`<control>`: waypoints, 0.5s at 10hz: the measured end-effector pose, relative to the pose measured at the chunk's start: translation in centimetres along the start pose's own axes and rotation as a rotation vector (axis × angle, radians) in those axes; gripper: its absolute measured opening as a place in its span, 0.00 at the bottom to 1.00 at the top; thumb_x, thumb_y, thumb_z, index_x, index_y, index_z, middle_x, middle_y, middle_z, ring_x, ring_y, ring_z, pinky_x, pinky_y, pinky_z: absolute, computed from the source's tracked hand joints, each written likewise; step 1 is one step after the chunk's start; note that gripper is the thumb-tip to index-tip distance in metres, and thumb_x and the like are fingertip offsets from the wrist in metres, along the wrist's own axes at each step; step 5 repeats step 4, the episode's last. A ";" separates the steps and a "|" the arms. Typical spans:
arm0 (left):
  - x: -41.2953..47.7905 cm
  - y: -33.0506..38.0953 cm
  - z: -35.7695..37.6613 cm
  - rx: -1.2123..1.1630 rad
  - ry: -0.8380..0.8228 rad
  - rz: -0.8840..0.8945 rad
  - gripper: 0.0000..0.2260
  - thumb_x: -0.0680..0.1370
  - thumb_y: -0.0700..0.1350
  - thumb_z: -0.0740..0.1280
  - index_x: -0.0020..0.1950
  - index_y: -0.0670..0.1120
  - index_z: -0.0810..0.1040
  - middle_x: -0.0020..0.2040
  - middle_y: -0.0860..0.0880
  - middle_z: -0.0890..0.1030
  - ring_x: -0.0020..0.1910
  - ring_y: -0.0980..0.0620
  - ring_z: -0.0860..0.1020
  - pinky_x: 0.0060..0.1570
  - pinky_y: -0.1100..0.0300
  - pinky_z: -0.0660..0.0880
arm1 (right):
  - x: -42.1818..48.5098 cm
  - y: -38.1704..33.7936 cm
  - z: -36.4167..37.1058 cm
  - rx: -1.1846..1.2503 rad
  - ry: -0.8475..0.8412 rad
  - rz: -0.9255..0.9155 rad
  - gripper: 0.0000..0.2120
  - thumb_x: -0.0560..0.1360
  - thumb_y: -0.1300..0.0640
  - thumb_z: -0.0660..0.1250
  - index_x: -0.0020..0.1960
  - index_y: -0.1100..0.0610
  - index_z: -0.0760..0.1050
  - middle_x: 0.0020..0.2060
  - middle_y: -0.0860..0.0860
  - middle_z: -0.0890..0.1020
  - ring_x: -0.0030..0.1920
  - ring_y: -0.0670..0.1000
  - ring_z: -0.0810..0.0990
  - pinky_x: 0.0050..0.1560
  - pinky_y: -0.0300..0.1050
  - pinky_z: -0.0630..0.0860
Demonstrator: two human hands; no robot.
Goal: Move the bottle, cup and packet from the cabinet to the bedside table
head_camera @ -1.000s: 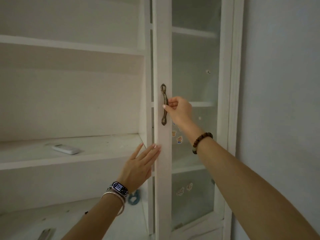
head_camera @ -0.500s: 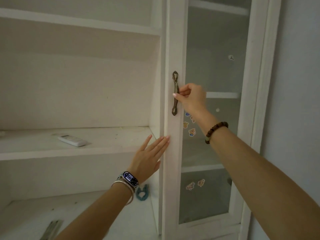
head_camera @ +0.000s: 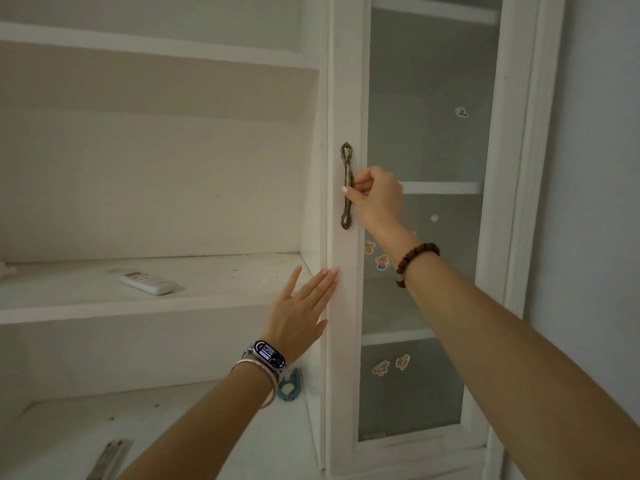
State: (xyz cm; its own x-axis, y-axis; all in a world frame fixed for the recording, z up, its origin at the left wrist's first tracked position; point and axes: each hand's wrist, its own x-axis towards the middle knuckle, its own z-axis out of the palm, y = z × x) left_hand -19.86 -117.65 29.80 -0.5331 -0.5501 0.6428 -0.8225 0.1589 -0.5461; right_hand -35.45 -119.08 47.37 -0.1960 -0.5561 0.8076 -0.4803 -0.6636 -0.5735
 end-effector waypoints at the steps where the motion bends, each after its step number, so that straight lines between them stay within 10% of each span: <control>1: 0.0 -0.1 -0.5 0.015 -0.020 0.004 0.34 0.77 0.59 0.57 0.77 0.43 0.51 0.77 0.45 0.51 0.76 0.49 0.50 0.73 0.42 0.50 | -0.7 -0.1 -0.2 -0.015 0.011 -0.037 0.06 0.73 0.61 0.72 0.49 0.59 0.78 0.37 0.45 0.77 0.35 0.38 0.75 0.37 0.21 0.71; 5: 0.4 0.3 -2.1 -0.223 0.146 -0.064 0.23 0.79 0.51 0.56 0.73 0.44 0.65 0.73 0.46 0.67 0.73 0.48 0.62 0.71 0.44 0.59 | -4.4 2.3 -4.1 -0.271 0.040 -0.185 0.05 0.78 0.54 0.64 0.52 0.51 0.75 0.45 0.45 0.79 0.42 0.46 0.79 0.40 0.37 0.74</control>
